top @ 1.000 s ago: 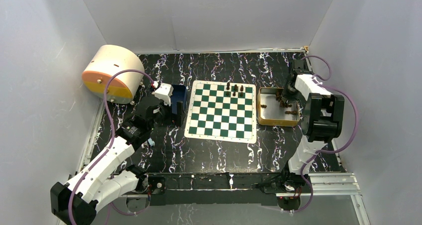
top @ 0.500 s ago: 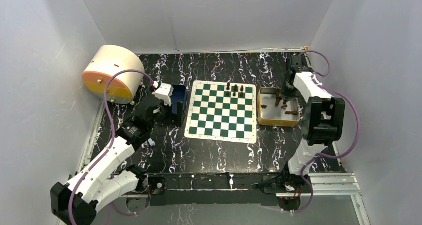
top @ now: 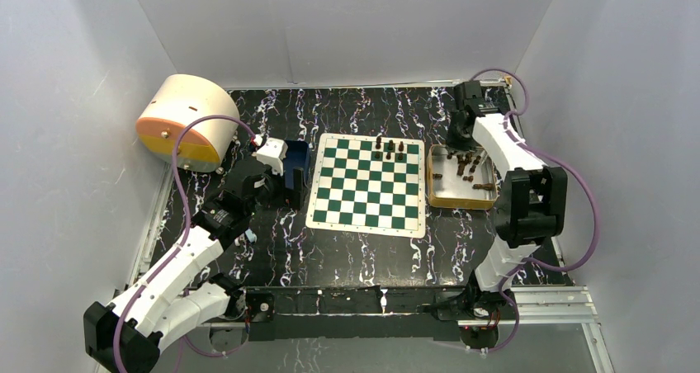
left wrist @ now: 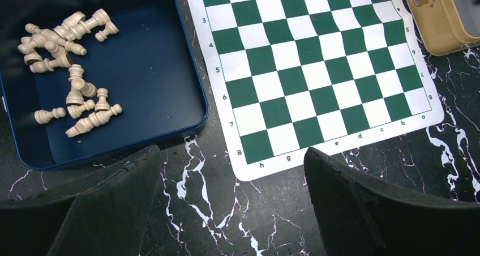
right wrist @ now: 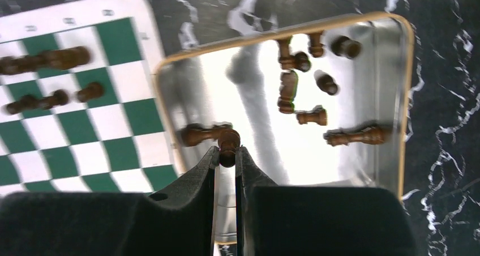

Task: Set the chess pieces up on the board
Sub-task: Pick up the chess piece from the storage box, then place the chess piece on the chessboard.

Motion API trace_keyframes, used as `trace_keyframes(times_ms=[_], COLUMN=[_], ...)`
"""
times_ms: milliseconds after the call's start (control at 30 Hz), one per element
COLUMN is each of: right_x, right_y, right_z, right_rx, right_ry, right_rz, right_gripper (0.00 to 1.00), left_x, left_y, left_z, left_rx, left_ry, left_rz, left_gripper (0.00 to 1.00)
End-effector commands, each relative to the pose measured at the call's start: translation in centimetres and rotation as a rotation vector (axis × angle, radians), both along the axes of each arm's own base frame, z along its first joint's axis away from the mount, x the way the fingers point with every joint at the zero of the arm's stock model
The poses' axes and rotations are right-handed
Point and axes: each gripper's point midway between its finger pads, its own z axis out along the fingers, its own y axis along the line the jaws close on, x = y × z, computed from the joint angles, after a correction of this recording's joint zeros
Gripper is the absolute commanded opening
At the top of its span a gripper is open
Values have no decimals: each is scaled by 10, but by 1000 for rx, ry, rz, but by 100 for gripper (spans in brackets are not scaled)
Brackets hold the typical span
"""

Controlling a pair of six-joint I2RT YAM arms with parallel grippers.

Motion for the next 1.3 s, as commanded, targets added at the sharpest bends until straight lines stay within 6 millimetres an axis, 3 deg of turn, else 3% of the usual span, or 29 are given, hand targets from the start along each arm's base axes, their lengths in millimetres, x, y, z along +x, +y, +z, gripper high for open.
trace_keyframes(times_ms=[0, 233, 433, 767, 1267], right_x=[20, 27, 37, 43, 53], right_y=[35, 85, 109, 116, 112], right_z=[54, 39, 20, -27, -50], right_rx=[59, 111, 117, 72, -7], right_ry=[-140, -119, -90, 18, 36], right_rz=[52, 128, 162, 154, 132], right_gripper=[16, 16, 16, 16, 16], left_x=[0, 0, 0, 0, 0], left_y=[-1, 0, 1, 2, 2], left_z=[3, 4, 4, 6, 5], left_rx=[-10, -6, -6, -5, -1], left_ry=[-15, -19, -22, -27, -28], left_rz=[-6, -2, 1, 4, 7], left_gripper=[94, 94, 94, 94, 94])
